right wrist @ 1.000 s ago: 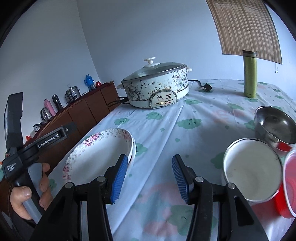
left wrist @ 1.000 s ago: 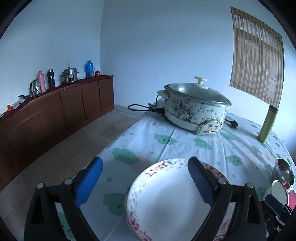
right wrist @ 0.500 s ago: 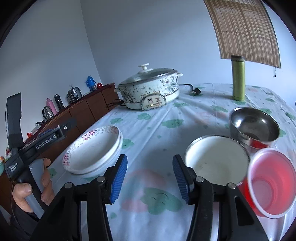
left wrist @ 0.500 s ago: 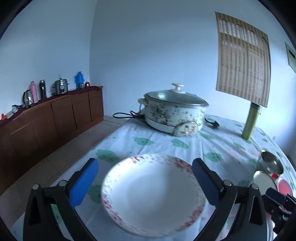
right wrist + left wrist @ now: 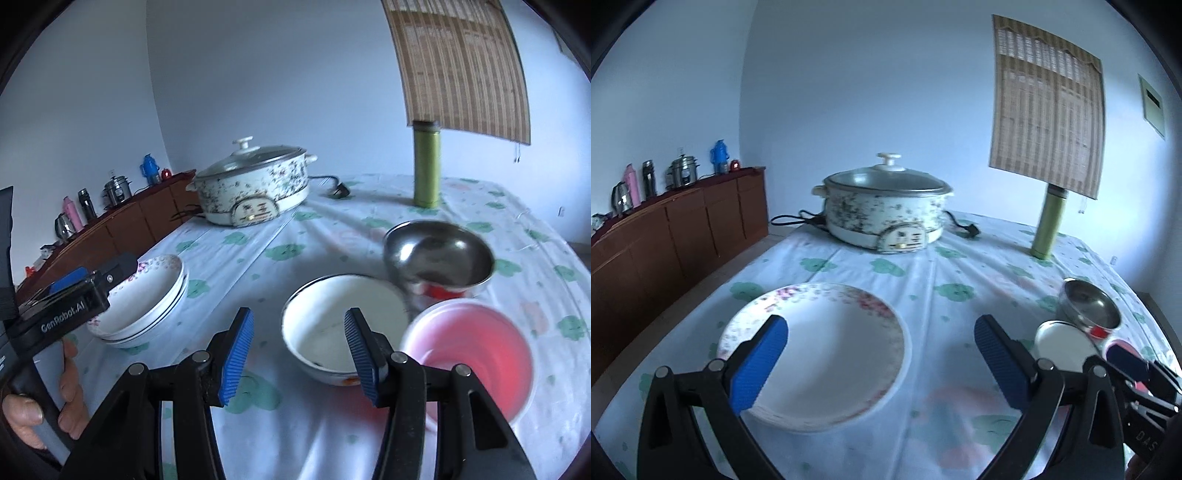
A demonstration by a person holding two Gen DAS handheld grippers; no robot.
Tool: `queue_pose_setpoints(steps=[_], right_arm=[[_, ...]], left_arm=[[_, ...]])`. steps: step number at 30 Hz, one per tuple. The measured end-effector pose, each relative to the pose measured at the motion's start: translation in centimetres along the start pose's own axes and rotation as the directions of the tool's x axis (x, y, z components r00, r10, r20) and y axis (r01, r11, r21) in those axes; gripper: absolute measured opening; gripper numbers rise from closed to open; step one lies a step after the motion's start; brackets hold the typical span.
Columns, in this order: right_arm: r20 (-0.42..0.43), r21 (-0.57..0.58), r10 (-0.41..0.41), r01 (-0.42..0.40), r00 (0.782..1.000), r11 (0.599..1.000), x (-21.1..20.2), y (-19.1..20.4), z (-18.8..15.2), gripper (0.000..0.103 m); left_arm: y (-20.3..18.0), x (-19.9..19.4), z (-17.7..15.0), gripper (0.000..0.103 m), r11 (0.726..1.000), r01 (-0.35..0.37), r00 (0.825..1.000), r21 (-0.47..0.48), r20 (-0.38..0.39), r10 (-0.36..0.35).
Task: Organize plates and bowls
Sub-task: 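Move both open grippers toward the stainless steel bowl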
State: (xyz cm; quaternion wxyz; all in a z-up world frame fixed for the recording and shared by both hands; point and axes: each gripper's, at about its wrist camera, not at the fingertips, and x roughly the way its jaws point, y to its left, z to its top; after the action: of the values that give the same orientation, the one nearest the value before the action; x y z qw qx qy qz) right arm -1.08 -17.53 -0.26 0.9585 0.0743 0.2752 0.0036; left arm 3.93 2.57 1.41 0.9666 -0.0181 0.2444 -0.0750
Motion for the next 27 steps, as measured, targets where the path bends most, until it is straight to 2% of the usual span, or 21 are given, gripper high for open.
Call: queue_pose_setpoints(steps=[8,16,22,27], right_arm=[[0.043,0.006,-0.004,0.003,0.999,1.0,-1.7,-2.6,0.3,0.054],[0.127,0.042,-0.078,0.073,0.989,0.996,-3.7,-7.4,1.1,0.054],[0.125,0.084,-0.11,0.1,0.986,0.991,-4.2,-10.5,1.6,0.054],[0.14,0.084,-0.127,0.116,0.982,0.99,-5.0,-12.1,1.9,0.054]], left_arm=[[-4.5,0.8,-0.2,0.103,0.997,0.071,0.995,0.04,-0.079,-0.068],[-7.5,1.9,-0.1,0.103,0.993,0.097,0.988,0.072,-0.128,-0.087],[-8.7,3.3,-0.6,0.103,0.991,0.101,0.979,0.09,-0.185,-0.083],[-9.8,3.1,-1.1,0.097,0.983,0.152,0.969,0.102,-0.212,-0.128]])
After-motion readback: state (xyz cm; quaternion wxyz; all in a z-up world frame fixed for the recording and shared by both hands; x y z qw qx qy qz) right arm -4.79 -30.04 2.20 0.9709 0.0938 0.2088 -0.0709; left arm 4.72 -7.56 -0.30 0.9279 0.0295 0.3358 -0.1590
